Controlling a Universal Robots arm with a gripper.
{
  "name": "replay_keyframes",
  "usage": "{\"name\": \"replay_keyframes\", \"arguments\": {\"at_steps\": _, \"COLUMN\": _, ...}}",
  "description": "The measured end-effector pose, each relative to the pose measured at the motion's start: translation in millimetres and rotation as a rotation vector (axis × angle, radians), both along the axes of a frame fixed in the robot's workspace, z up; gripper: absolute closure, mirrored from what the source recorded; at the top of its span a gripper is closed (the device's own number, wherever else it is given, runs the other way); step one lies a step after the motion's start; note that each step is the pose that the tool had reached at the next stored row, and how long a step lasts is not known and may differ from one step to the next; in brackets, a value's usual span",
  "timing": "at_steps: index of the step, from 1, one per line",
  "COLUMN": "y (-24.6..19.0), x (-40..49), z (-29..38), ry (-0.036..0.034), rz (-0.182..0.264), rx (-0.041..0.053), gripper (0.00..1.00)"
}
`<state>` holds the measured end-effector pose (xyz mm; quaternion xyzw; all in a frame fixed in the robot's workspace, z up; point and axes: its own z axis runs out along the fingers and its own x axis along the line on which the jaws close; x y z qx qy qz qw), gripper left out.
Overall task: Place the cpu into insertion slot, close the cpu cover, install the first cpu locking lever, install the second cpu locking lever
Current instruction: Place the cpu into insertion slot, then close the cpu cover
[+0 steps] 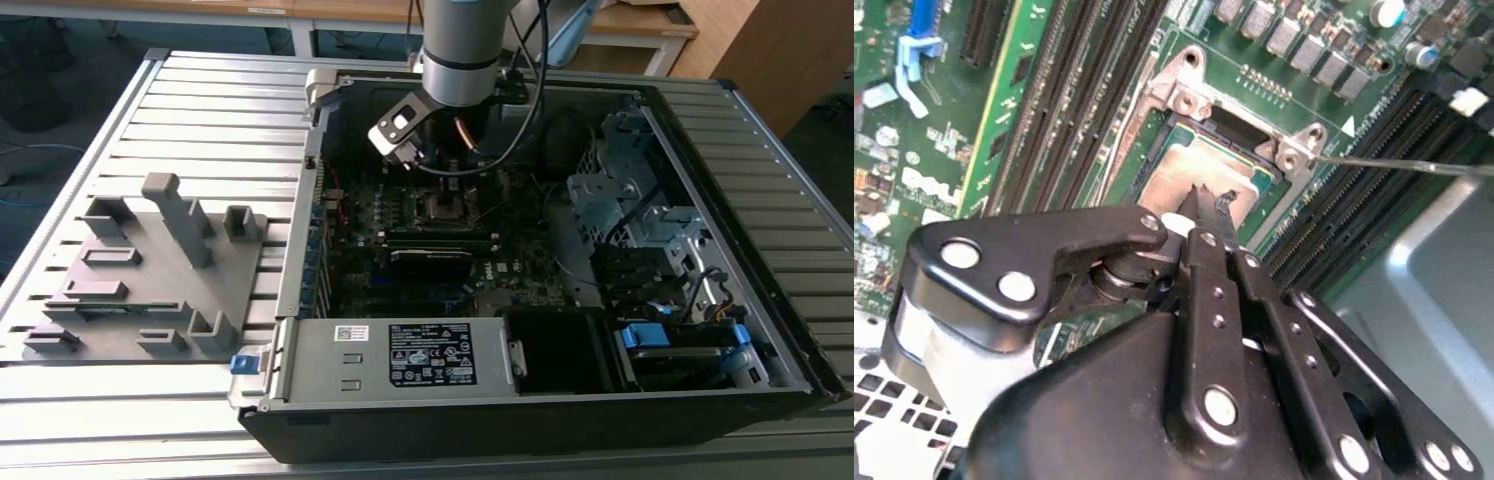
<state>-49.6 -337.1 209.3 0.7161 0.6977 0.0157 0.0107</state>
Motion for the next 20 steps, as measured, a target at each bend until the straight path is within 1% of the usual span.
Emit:
{"name": "replay_keyframes", "arguments": {"at_steps": 6, "y": 0.0, "x": 0.0, "z": 10.7, "ry": 0.0002, "rz": 0.0, "rx": -0.0003, "gripper": 0.9}}
{"name": "replay_keyframes", "arguments": {"at_steps": 9, "y": 0.0, "x": 0.0, "z": 10.9, "ry": 0.0, "rz": 0.0, "rx": 0.0001, "gripper": 0.9}}
{"name": "replay_keyframes", "arguments": {"at_steps": 11, "y": 0.0, "x": 0.0, "z": 12.6, "ry": 0.0002, "rz": 0.0, "rx": -0.0002, "gripper": 0.9}}
{"name": "replay_keyframes", "arguments": {"at_steps": 20, "y": 0.0, "x": 0.0, "z": 13.8, "ry": 0.0002, "rz": 0.0, "rx": -0.0002, "gripper": 0.9}}
